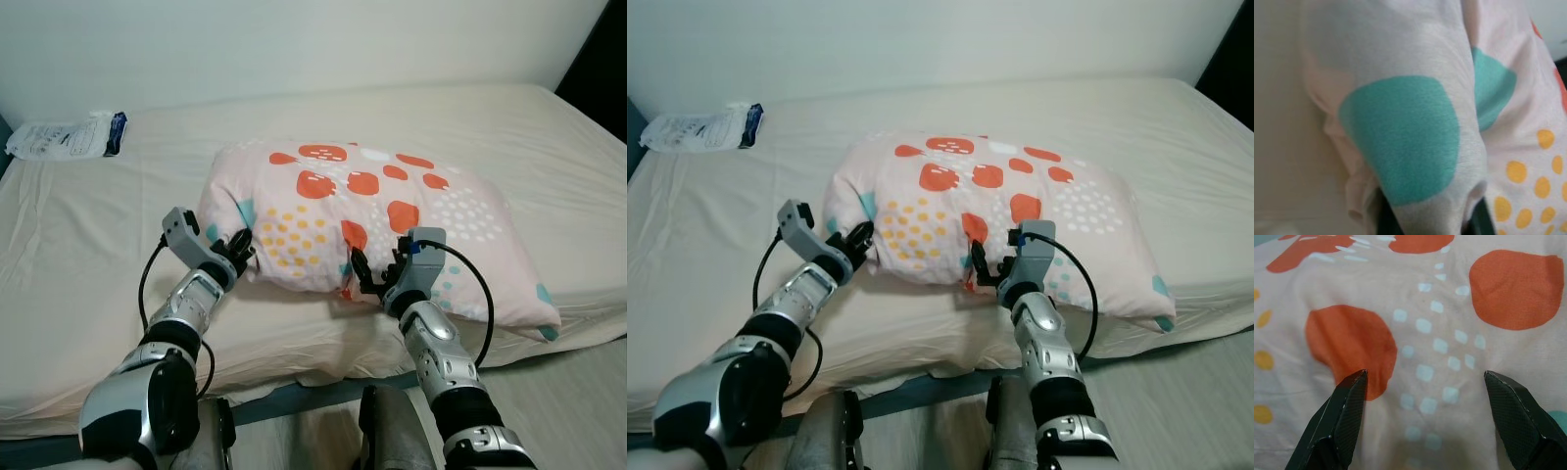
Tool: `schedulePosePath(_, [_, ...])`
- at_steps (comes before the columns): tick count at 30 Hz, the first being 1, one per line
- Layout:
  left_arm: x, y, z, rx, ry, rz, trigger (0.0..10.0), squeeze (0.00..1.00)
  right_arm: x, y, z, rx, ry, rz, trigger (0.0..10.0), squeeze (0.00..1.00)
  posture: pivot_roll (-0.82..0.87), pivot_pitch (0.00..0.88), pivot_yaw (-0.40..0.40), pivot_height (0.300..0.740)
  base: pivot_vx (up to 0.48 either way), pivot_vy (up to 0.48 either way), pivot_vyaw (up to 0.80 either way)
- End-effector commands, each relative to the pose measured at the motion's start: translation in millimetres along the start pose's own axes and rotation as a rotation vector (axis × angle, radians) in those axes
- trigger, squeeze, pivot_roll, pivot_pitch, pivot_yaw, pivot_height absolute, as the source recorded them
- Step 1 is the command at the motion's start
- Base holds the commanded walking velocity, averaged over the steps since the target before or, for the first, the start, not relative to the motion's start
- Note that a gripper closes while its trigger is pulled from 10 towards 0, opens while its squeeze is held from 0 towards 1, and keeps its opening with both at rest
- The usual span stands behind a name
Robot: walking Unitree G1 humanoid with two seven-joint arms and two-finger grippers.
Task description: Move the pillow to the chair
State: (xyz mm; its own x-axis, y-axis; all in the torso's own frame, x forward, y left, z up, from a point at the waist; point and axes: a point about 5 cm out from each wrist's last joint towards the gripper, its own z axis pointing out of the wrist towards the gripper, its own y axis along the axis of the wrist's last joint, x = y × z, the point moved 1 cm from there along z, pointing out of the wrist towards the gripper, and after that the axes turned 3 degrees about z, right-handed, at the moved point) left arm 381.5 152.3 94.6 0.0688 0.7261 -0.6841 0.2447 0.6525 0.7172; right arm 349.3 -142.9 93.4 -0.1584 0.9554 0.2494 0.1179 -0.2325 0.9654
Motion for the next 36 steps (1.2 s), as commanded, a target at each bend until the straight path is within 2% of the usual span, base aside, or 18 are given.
schedulePosePath(1, [7.6, -3.9, -3.4, 0.006, 0.038, 0.005, 0.0, 0.00, 1.6, -3.0, 0.8, 0.009, -0.001, 0.010, 10.0, 0.00, -0.02, 0.098, -0.047, 0.576, 0.000, 0.000, 0.00])
schedulePosePath(4, [17.1, 4.8, -7.5, -0.028, 0.064, 0.026, 0.0, 0.00, 0.6, -1.4, 1.9, 0.003, -0.010, 0.003, 10.0, 0.00, -0.02, 0.095, -0.046, 0.576, 0.000, 0.000, 0.00])
schedulePosePath(8, [19.3, 7.9, -8.6, -0.038, 0.066, 0.035, 0.0, 0.00, -0.2, -0.8, 2.1, 0.000, -0.017, 0.000, 10.0, 0.00, -0.02, 0.095, -0.046, 0.576, 0.000, 0.000, 0.00])
schedulePosePath(9, [23.6, 18.9, -13.0, -0.068, 0.019, 0.039, 0.0, 0.00, -3.5, 1.1, 1.9, -0.009, -0.036, -0.001, 10.0, 0.00, -0.02, 0.092, -0.037, 0.576, 0.000, 0.000, 0.00])
schedulePosePath(10, [23.6, 18.9, -13.0, -0.068, 0.019, 0.039, 0.0, 0.00, -3.5, 1.1, 1.9, -0.009, -0.036, -0.001, 10.0, 0.00, -0.02, 0.092, -0.037, 0.576, 0.000, 0.000, 0.00])
schedulePosePath(12, [32.3, 36.0, -27.6, -0.096, -0.107, 0.067, 0.0, 0.00, -10.7, 3.3, 0.6, -0.021, -0.070, 0.009, 10.0, 0.00, -0.02, 0.092, -0.036, 0.576, 0.000, 0.000, 0.00])
schedulePosePath(14, [42.0, 43.0, -51.0, -0.077, -0.223, 0.100, 0.0, 0.00, -15.2, 2.7, -1.2, -0.022, -0.085, 0.012, 10.0, 0.00, -0.01, 0.092, -0.038, 0.576, 0.000, 0.000, 0.00])
schedulePosePath(17, [45.2, 43.3, -62.3, -0.062, -0.259, 0.110, 0.0, 0.00, -16.2, 2.2, -1.8, -0.021, -0.087, 0.012, 10.0, 0.00, -0.01, 0.092, -0.038, 0.576, 0.000, 0.000, 0.00])
schedulePosePath(18, [49.5, 44.5, -80.8, -0.050, -0.301, 0.111, 0.0, 0.00, -16.7, 1.7, -2.4, -0.020, -0.088, 0.011, 10.0, 0.00, -0.01, 0.092, -0.038, 0.576, 0.000, 0.000, 0.00])
schedulePosePath(19, [49.5, 44.5, -80.8, -0.050, -0.301, 0.111, 0.0, 0.00, -16.7, 1.7, -2.4, -0.020, -0.088, 0.011, 10.0, 0.00, -0.01, 0.092, -0.038, 0.576, 0.000, 0.000, 0.00])
schedulePosePath(22, [60.9, 54.2, -142.0, -0.095, -0.326, 0.017, 0.0, 0.00, -20.3, 4.7, -3.4, -0.039, -0.105, 0.018, 10.0, 0.00, -0.01, 0.090, -0.040, 0.576, 0.000, 0.000, 0.00])
schedulePosePath(23, [63.2, 54.4, -157.8, -0.104, -0.320, 0.002, 0.0, 0.00, -22.2, 6.3, -3.3, -0.046, -0.113, 0.018, 10.0, 0.00, 0.00, 0.092, -0.048, 0.576, 0.000, 0.000, 0.00])
schedulePosePath(25, [65.7, 49.7, -177.5, -0.087, -0.316, -0.003, 0.0, 0.00, -25.0, 8.3, -3.0, -0.054, -0.127, 0.014, 10.0, 0.00, 0.00, 0.090, -0.054, 0.576, 0.000, 0.000, 0.00])
schedulePosePath(26, [65.7, 49.7, -177.5, -0.087, -0.316, -0.003, 0.0, 0.00, -25.0, 8.3, -3.0, -0.054, -0.127, 0.014, 10.0, 0.00, 0.00, 0.090, -0.054, 0.576, 0.000, 0.000, 0.00])
schedulePosePath(27, [66.2, 46.9, -185.6, -0.070, -0.320, -0.003, 0.0, 0.00, -26.1, 9.0, -2.7, -0.057, -0.133, 0.011, 10.0, 0.00, 0.00, 0.090, -0.054, 0.576, 0.000, 0.000, 0.00])
schedulePosePath(29, [66.2, 46.9, -185.6, -0.070, -0.320, -0.003, 0.0, 0.00, -26.1, 9.0, -2.7, -0.057, -0.133, 0.011, 10.0, 0.00, 0.00, 0.090, -0.054, 0.576, 0.000, 0.000, 0.00])
schedulePosePath(31, [82.7, 46.9, -211.6, -0.066, -0.217, 0.029, 0.0, 0.00, -36.1, 17.9, -1.3, -0.086, -0.188, 0.000, 10.0, 0.00, 0.00, 0.093, -0.069, 0.576, 0.000, 0.000, 0.00])
schedulePosePath(36, [95.2, 54.3, -225.6, -0.094, -0.138, 0.048, 0.0, 0.00, -51.6, 24.0, -1.8, -0.100, -0.275, 0.027, 10.0, 0.00, 0.01, 0.093, -0.073, 0.576, 0.000, 0.000, 0.00])
